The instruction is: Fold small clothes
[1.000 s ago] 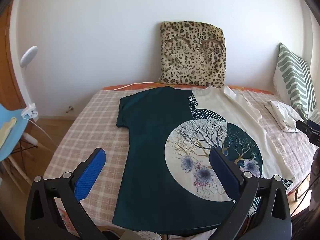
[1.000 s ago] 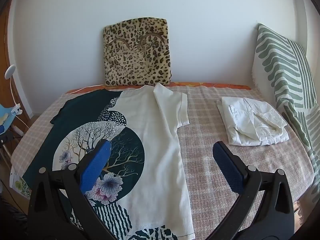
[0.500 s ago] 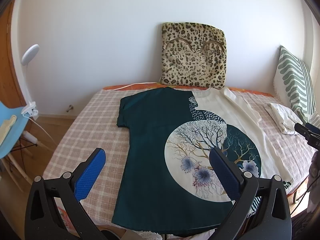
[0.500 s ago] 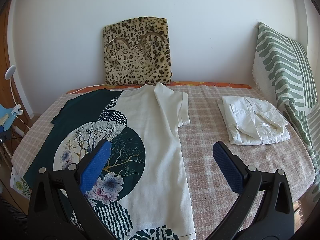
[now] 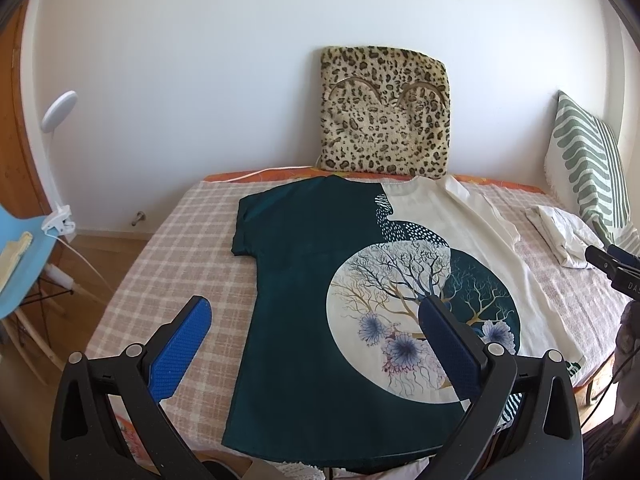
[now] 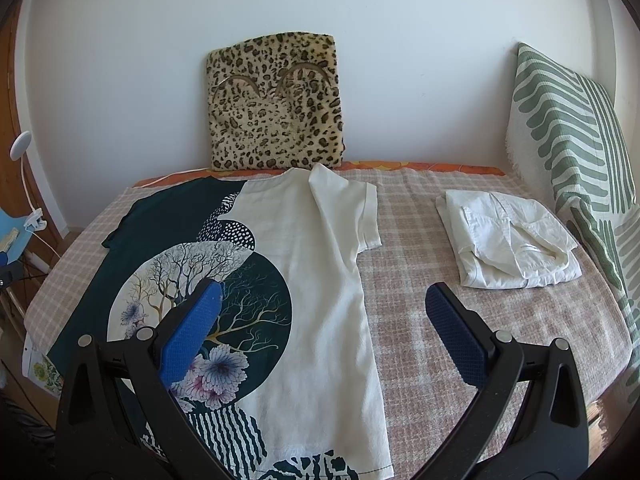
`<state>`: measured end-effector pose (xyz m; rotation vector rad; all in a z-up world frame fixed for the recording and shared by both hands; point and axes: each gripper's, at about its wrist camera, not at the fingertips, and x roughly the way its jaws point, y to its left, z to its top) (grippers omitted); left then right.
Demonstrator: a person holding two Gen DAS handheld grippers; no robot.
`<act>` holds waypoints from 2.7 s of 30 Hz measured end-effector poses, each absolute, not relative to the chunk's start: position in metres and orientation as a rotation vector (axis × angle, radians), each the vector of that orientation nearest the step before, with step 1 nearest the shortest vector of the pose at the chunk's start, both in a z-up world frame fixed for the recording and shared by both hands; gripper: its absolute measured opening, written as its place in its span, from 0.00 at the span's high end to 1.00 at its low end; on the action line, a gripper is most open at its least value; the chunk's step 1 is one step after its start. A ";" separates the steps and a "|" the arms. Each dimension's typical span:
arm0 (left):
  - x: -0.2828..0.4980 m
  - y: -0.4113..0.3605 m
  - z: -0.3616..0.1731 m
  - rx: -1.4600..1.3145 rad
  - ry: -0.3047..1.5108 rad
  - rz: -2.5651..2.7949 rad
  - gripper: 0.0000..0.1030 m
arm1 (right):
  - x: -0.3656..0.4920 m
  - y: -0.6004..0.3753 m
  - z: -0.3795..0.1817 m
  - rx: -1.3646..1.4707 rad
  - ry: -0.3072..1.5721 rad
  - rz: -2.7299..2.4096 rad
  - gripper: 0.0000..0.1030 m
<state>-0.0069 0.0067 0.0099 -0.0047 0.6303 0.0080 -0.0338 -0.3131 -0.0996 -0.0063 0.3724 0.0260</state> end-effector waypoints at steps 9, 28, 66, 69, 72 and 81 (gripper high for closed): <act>-0.008 0.007 0.010 -0.007 0.627 0.009 0.00 | -0.034 -0.313 -0.100 -0.006 0.374 0.026 0.00; -0.009 0.005 0.013 -0.001 0.627 0.007 0.00 | -0.033 -0.313 -0.100 -0.003 0.376 0.027 0.00; -0.005 0.034 -0.004 -0.072 0.688 -0.028 0.00 | -0.022 -0.278 -0.094 -0.019 0.378 0.103 0.00; -0.005 0.049 -0.016 -0.113 0.719 -0.030 0.01 | -0.018 -0.269 -0.091 0.013 0.387 0.149 0.02; -0.004 0.067 -0.030 -0.164 0.765 -0.055 0.11 | -0.011 -0.259 -0.086 0.023 0.393 0.171 0.08; -0.002 0.104 -0.081 -0.338 0.944 -0.095 0.41 | 0.014 -0.196 -0.071 -0.052 0.440 0.320 0.13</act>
